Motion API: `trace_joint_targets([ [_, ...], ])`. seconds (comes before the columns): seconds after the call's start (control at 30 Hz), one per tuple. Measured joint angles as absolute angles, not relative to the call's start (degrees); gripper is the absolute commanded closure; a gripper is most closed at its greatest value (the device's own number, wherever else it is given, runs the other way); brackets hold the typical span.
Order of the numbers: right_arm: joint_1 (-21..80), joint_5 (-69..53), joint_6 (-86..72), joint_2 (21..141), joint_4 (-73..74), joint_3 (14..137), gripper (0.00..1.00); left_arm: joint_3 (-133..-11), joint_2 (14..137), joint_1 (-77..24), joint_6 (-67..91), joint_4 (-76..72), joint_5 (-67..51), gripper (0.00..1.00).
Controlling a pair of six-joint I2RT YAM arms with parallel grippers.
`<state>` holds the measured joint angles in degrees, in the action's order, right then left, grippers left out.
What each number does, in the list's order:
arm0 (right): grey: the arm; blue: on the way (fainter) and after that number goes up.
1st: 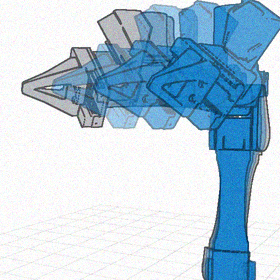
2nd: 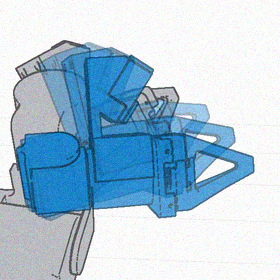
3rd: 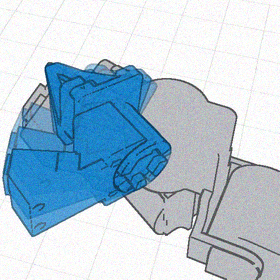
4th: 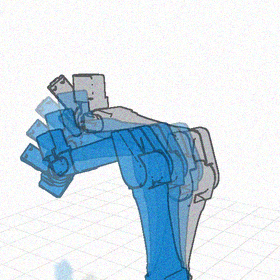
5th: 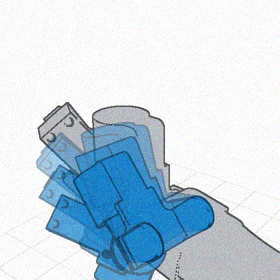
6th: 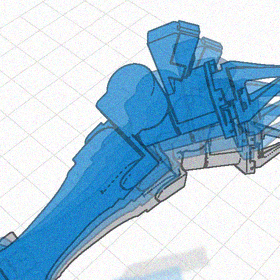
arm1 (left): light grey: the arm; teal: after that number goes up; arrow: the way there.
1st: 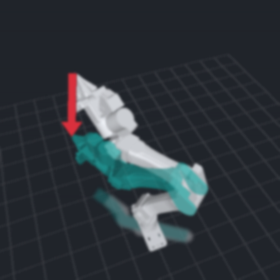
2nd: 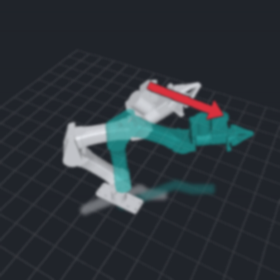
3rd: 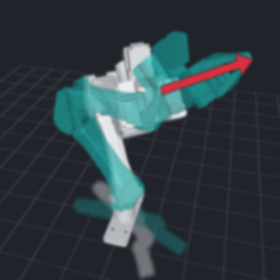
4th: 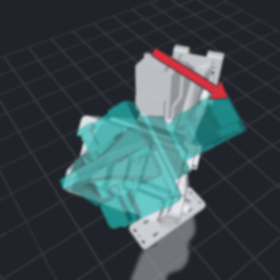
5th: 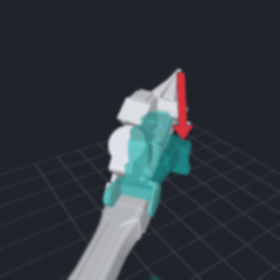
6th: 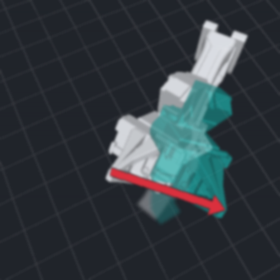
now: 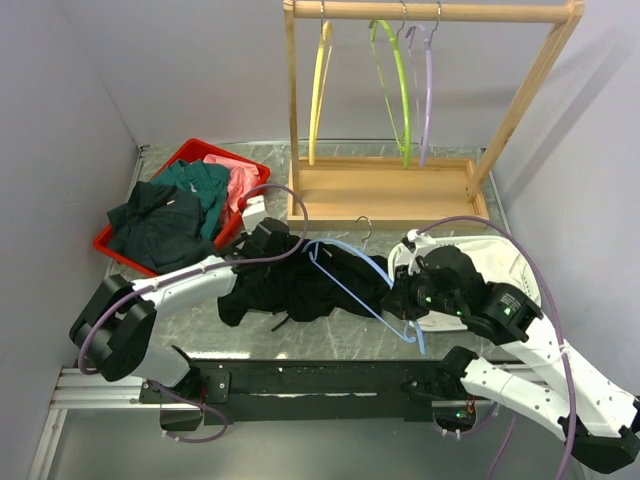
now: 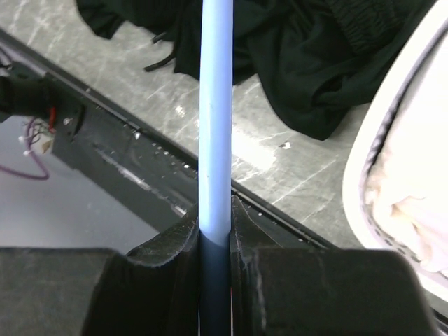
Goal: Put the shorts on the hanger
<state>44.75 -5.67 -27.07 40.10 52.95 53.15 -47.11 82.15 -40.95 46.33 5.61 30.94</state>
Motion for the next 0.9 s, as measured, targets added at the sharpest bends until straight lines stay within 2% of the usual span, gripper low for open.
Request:
trace_joint_targets([
  [0.9, 44.8, -7.9, -25.6, 41.7, 53.1, 58.9, 1.00, -42.4, 76.0, -40.9, 41.5, 2.3, 30.3, 0.99],
])
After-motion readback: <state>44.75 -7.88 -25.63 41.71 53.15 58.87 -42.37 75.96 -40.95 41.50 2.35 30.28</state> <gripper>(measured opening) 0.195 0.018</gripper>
